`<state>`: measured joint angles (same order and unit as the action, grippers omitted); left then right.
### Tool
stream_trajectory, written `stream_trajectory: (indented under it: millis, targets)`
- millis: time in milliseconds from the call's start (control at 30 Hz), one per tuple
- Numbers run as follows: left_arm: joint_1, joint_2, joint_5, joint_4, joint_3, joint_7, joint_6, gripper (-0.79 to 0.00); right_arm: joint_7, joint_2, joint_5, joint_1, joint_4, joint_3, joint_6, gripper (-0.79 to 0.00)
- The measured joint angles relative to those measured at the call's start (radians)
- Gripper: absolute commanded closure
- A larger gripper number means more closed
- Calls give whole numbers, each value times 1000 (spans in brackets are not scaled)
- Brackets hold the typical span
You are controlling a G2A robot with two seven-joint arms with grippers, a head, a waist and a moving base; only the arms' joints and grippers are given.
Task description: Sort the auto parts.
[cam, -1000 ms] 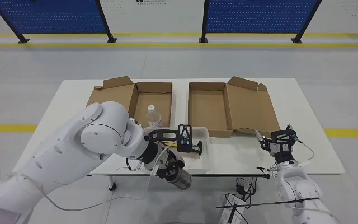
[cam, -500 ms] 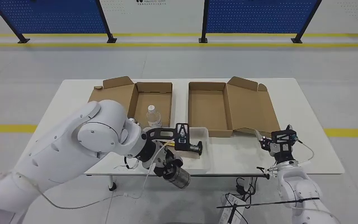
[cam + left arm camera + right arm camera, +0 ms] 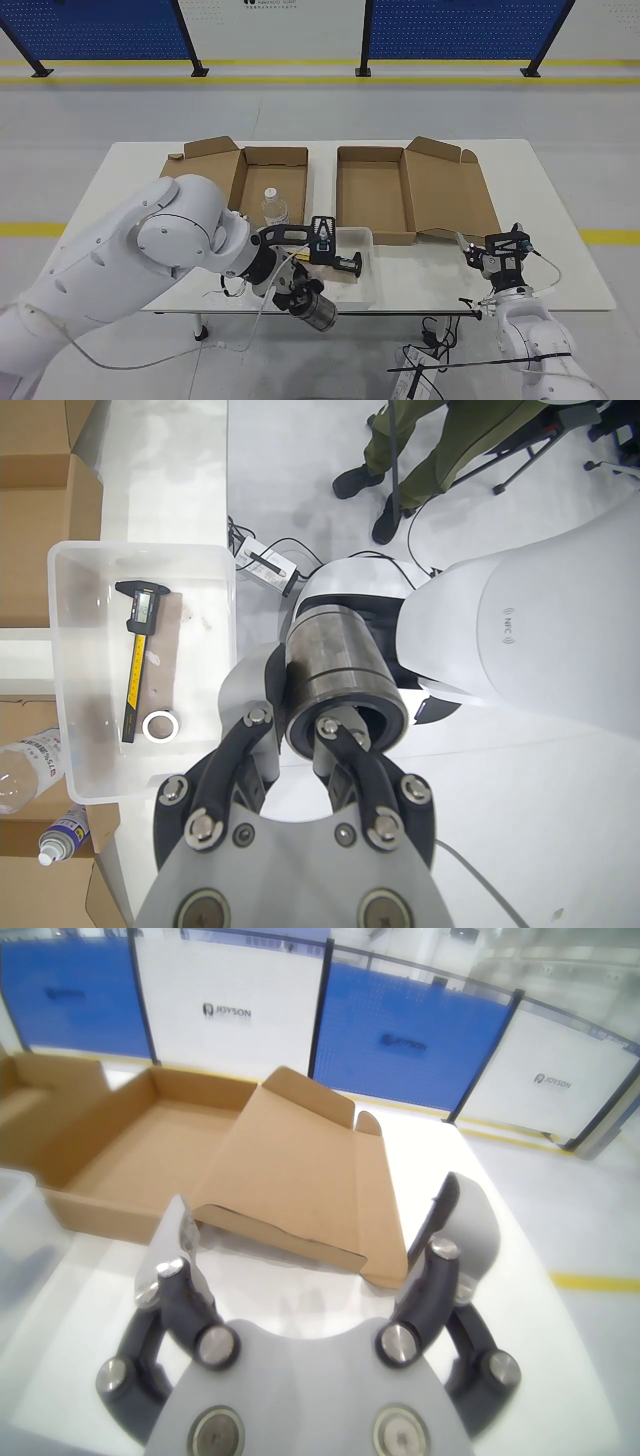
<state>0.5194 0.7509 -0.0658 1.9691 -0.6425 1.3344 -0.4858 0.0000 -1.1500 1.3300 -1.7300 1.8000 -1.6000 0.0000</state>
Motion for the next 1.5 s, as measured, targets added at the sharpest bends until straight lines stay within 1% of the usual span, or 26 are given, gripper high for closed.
stream_trajectory:
  millis: [100,267,400,500,633,700,833,1000,1033,1100,1500]
  targets:
    - [-8,-3,10,-43,-27,-19,8,0,0,0,0,0,0,0,0,-785]
    - [-17,-6,45,-108,-74,-74,88,0,0,0,0,0,0,0,0,-785]
    - [-23,-8,78,-138,-99,-89,128,0,0,0,0,0,0,0,0,-785]
    - [-27,-7,67,-169,-122,-116,173,0,0,0,0,0,0,0,0,-785]
    - [-39,-4,67,-214,-143,-143,256,0,0,0,0,0,0,0,0,-785]
    - [-47,0,62,-240,-147,-148,282,0,0,0,0,0,0,0,0,-785]
    - [-79,8,121,-302,-143,-143,328,0,0,0,0,0,0,0,0,-785]
    - [-116,22,266,-351,-112,-146,437,0,0,0,0,0,0,0,0,-785]
    - [-120,27,309,-356,-99,-152,465,0,0,0,0,0,0,0,0,-785]
    - [-121,34,344,-369,-84,-163,501,0,0,0,0,0,0,0,0,-785]
    - [-121,35,347,-373,-82,-165,508,0,0,0,0,0,0,0,0,-785]
